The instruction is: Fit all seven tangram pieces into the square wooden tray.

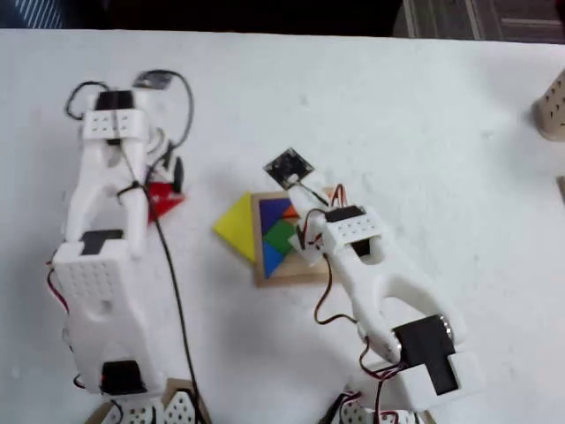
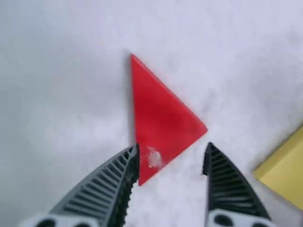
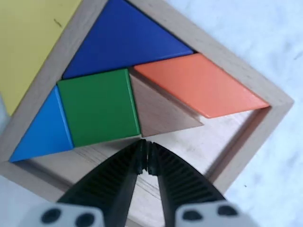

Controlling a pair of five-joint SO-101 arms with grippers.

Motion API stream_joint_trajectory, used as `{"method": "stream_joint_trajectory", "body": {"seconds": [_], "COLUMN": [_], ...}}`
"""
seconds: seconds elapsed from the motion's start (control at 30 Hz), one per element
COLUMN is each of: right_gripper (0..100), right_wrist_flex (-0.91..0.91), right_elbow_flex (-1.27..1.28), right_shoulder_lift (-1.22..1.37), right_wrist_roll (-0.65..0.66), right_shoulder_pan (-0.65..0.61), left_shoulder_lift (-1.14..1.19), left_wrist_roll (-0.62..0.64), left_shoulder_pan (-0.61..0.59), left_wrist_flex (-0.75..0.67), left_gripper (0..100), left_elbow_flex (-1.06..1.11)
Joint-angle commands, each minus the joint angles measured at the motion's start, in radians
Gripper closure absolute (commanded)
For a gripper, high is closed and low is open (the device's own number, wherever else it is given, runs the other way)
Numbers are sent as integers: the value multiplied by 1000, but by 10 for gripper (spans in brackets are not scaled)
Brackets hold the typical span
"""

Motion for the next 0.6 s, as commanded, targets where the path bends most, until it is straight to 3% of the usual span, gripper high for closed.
{"method": "stream_joint_trajectory", "body": {"seconds": [0.0,0.43,0.57], "right_gripper": [981,981,981], "right_wrist_flex": [-12,-13,-13], "right_elbow_flex": [-26,-26,-26], "right_shoulder_lift": [1,1,1], "right_wrist_roll": [11,11,11], "right_shoulder_pan": [-15,-16,-16], "left_shoulder_lift": [-62,-62,-62], "left_wrist_roll": [-25,-23,-23], "left_shoulder_pan": [-44,-35,-36], "left_wrist_flex": [-57,-324,-344], "left_gripper": [670,666,675], "left_elbow_flex": [6,249,273]}}
